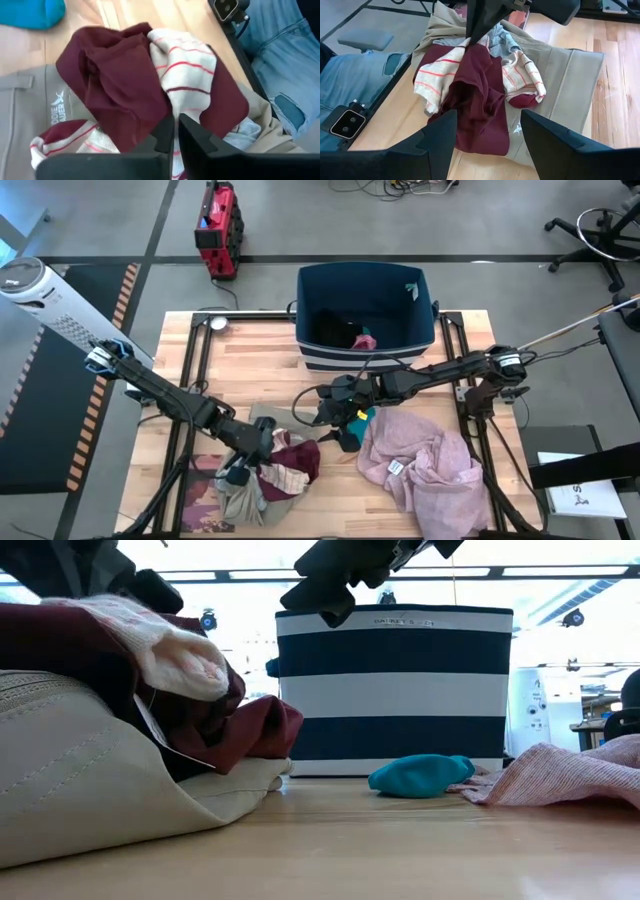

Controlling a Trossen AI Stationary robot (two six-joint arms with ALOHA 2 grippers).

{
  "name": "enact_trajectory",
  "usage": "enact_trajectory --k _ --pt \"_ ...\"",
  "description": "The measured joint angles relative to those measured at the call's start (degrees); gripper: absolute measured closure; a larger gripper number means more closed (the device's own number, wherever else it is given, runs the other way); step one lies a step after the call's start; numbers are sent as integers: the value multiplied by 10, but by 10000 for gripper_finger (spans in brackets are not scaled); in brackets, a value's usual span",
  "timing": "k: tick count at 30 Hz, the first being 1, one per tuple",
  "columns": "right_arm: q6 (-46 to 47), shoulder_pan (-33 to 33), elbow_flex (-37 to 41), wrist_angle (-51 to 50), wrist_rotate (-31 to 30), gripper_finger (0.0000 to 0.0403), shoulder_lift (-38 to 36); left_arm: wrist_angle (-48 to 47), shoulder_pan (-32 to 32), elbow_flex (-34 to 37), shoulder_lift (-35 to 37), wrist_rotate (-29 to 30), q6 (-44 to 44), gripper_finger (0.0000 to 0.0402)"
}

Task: Sort clothes
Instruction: Put the bottom white patterned sock into the laundry bin

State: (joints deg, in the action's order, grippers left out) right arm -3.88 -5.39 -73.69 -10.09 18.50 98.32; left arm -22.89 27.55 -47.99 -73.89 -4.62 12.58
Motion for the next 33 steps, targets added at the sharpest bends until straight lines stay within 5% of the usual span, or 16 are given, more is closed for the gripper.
enact_trajectory --k 16,25,33 --pt "-19 -2 1 -69 -5 204 -82 -71 1 -107 25 -16 -74 401" --pt "-28 -2 33 -107 -42 204 -160 -48 -18 -151 64 202 -177 401" --pt "-39 -2 114 -98 -158 217 -251 79 -133 -139 74 206 -277 402"
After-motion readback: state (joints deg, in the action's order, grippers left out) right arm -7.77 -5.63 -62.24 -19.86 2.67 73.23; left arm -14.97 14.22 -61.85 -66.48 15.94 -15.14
